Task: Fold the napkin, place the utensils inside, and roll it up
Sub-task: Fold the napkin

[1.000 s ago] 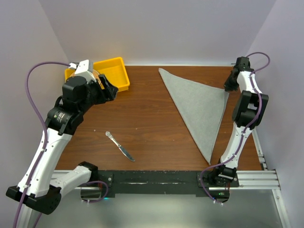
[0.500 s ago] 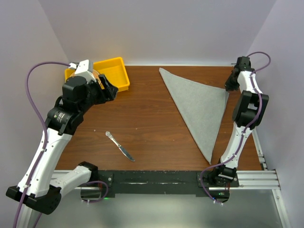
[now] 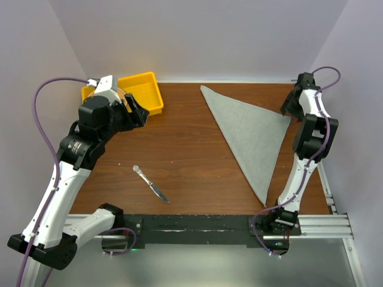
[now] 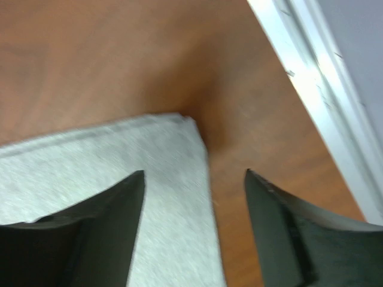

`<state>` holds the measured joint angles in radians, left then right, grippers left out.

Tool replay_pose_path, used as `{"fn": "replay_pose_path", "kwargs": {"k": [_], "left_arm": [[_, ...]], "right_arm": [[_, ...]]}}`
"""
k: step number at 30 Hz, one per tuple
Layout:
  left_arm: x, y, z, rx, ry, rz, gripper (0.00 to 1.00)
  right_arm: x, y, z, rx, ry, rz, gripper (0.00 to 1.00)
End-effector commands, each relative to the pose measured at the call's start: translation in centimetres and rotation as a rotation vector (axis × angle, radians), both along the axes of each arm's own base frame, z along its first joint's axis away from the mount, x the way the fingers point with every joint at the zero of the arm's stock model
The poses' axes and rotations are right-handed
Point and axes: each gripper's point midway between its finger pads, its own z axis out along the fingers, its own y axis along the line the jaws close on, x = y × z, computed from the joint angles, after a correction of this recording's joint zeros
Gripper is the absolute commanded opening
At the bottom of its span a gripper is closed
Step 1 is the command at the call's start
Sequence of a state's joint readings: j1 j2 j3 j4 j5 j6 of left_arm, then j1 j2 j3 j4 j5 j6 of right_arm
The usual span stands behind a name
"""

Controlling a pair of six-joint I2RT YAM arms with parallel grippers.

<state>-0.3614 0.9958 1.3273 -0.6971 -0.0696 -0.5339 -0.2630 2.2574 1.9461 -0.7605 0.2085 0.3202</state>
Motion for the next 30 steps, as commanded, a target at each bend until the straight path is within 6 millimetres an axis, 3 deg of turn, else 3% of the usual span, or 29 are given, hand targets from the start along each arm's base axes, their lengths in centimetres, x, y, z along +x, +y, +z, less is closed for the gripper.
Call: {"fn": "replay_pose_path", "kwargs": {"k": [1,3,4,6,7,8,9,10,11,12,13,15,16,17,18,19,22,29,30], "left_arm": [[0.0,-0.5,0.4,0.009,-0.019,-0.039,0.71],[-0.3,-0.8,0.1,0.008,-0.002,-0.064,0.71],[-0.4,-0.9,0.0,0.009,0.002,-0.071,0.71],[-0.6,-0.9,-0.4,0.009,0.018,-0.07,0.71],[-0.9,-1.3,-0.7,-0.008,0.035,-0.087,0.71],[-1.0,-1.4,-0.8,-0.016,0.041,-0.09,0.71],[-1.3,-1.7,-0.9,-0.029,0.05,-0.104,0.71],[-1.5,-1.8,-1.1,-0.044,0.058,-0.108,0.71],[-1.6,-2.1,-1.4,-0.054,0.069,-0.12,0.71],[-1.8,-2.1,-1.4,-0.063,0.069,-0.121,0.71],[-1.9,-2.2,-1.9,-0.077,0.091,-0.116,0.71],[-2.1,-2.5,-2.1,-0.099,0.108,-0.121,0.7],[-2.3,-2.7,-2.3,-0.115,0.123,-0.122,0.7],[-2.4,-2.9,-2.4,-0.128,0.132,-0.13,0.7],[-2.6,-3.0,-2.4,-0.141,0.138,-0.131,0.69],[-2.7,-3.1,-2.6,-0.155,0.148,-0.126,0.69],[-3.3,-3.1,-2.6,-0.179,0.156,-0.127,0.68],[-4.9,-2.8,-2.8,-0.222,0.181,-0.111,0.66],[-5.2,-2.6,-2.6,-0.224,0.178,-0.105,0.66]], "right_arm": [[-3.9,-1.7,5.0,-0.149,0.048,-0.074,0.75],[-5.0,-1.6,5.8,-0.16,0.059,-0.08,0.76],[-5.6,-0.6,5.1,-0.135,0.073,-0.063,0.76],[-5.1,2.3,6.0,-0.122,0.025,-0.016,0.76],[-5.3,3.8,5.4,-0.117,0.036,0.014,0.76],[-4.7,6.7,5.5,-0.128,0.027,0.07,0.76],[-4.3,8.3,5.5,-0.13,0.009,0.098,0.75],[-3.7,12.1,5.1,-0.114,-0.003,0.176,0.72],[-2.5,14.6,5.1,-0.067,-0.052,0.219,0.69],[-1.9,16.6,4.3,-0.047,-0.054,0.26,0.66],[-0.9,20.0,5.0,-0.037,-0.087,0.323,0.58],[1.1,23.6,6.2,0.007,-0.146,0.382,0.51],[1.7,25.7,5.1,0.037,-0.144,0.411,0.47],[2.6,27.6,5.3,0.094,-0.181,0.441,0.37],[3.6,28.6,5.9,0.12,-0.218,0.451,0.32],[4.2,29.9,4.9,0.15,-0.215,0.457,0.28],[6.0,32.4,5.2,0.231,-0.275,0.472,0.22],[9.2,34.6,2.0,0.297,-0.308,0.479,0.19],[9.5,35.2,2.3,0.318,-0.317,0.492,0.17]]}}
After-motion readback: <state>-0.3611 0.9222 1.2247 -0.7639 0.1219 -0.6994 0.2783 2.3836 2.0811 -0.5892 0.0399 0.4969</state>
